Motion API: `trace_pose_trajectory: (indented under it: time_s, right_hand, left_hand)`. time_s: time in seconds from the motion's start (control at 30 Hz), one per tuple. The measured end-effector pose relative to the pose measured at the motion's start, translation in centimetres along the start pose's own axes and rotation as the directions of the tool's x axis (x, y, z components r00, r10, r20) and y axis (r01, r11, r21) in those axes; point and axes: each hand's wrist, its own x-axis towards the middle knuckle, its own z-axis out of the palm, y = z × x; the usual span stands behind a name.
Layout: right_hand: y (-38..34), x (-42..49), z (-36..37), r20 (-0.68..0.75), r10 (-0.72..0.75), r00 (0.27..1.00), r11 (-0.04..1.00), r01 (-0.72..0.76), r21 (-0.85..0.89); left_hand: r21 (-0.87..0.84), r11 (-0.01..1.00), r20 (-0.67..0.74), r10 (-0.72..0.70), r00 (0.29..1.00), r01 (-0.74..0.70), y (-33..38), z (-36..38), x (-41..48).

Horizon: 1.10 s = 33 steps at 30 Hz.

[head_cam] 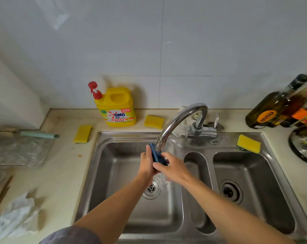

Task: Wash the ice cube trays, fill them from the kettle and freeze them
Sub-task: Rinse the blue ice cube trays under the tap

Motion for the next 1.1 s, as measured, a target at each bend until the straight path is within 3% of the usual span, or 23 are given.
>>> trace_pose_trajectory:
  time_s: [0.13,0.4,0.57,0.73,0.87,0.97,1.1]
  right_hand:
    - [-0.9,0.2,1.0,-0.052,0.063,0.997,0.995,-0.059,0.078]
    - [-1.0,-0.1,1.6,-0.065,0.13,0.989,0.947,-0.105,0.303]
    - [-1.2,-0.3,1.2,-0.008,0.153,0.988,0.938,-0.143,0.315]
    - [-1.1,0.1,0.9,-0.016,0.201,0.979,0.894,-0.177,0.411]
    - [1.9,-0.8,-2.1,-0.027,0.273,0.962,0.937,-0.259,0.233]
    - [3.6,-1.7,-3.9,-0.043,0.342,0.939,0.937,-0.338,0.084]
    - [4.2,-2.4,-3.3,-0.075,0.243,0.967,0.96,-0.251,-0.125]
  left_hand:
    - [0.097,0.995,-0.052,-0.017,0.998,0.022,0.8,-0.2,0.7]
    - [0.488,0.851,0.008,0.219,0.976,-0.195,2.4,-0.6,1.8]
    - [0.601,0.766,0.084,0.226,0.971,-0.23,2.8,-0.8,1.6]
    - [0.599,0.776,0.102,0.169,0.98,-0.196,3.8,-1.6,1.7]
    - [0.6,0.797,0.101,0.006,0.995,-0.066,4.1,-5.1,2.5]
    - [0.647,0.756,0.056,0.079,0.995,-0.096,4.5,-6.8,3.4]
    - [0.606,0.775,0.11,0.144,0.983,-0.182,4.3,-4.6,3.3]
